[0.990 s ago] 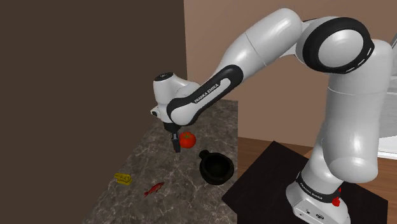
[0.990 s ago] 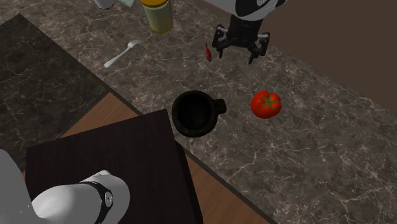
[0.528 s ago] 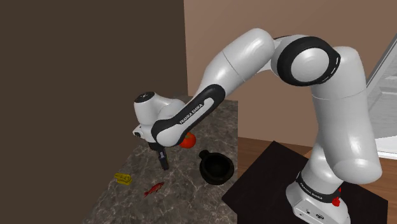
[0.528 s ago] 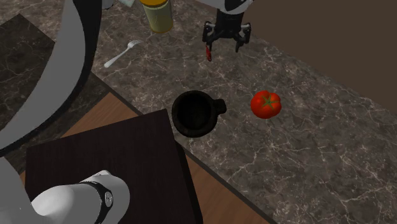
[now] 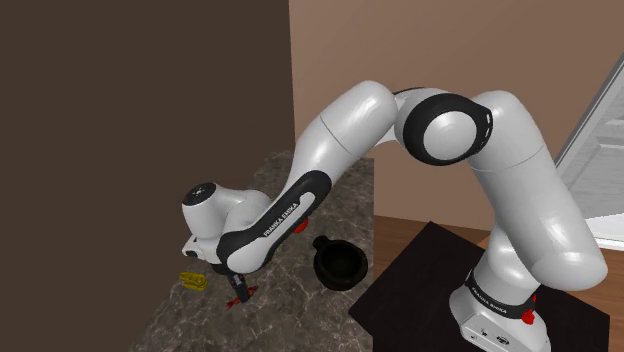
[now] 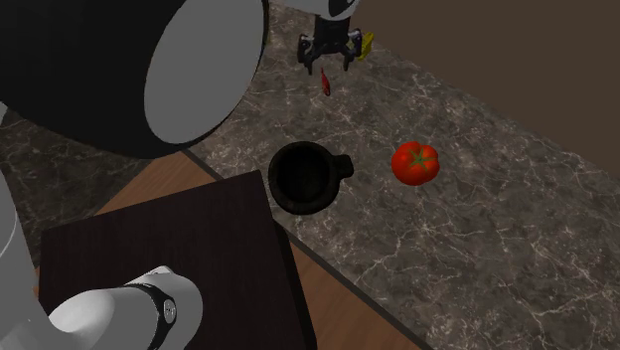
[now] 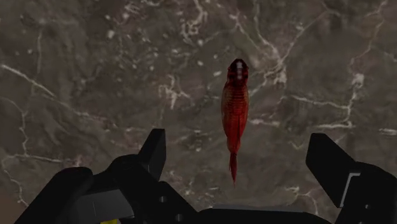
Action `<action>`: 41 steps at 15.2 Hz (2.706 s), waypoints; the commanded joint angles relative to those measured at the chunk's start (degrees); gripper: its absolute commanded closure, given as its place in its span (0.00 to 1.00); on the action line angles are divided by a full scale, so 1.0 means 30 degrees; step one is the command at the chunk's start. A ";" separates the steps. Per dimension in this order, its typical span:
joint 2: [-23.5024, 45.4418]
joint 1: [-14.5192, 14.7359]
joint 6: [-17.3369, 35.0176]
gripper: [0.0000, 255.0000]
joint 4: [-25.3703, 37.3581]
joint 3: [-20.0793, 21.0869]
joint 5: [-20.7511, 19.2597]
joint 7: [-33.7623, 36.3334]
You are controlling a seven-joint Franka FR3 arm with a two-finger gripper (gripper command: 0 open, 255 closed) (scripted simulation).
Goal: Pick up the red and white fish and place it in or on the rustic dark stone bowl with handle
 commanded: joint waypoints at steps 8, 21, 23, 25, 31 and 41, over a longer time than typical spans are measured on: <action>0.1562 0.0349 0.1244 0.00 0.0270 -0.0309 -0.0513 0.0097; 0.1562 0.0349 0.1239 1.00 0.0274 -0.0309 -0.0512 0.0096; 0.1560 0.0348 0.1241 1.00 0.0271 -0.0309 -0.0512 0.0096; 0.1564 0.0349 0.1242 1.00 0.0273 -0.0309 -0.0513 0.0097; 0.0433 0.0139 0.0347 1.00 0.0046 -0.0015 -0.0192 -0.0096; -0.1274 -0.0164 -0.1299 1.00 0.0020 0.0430 0.0375 -0.0447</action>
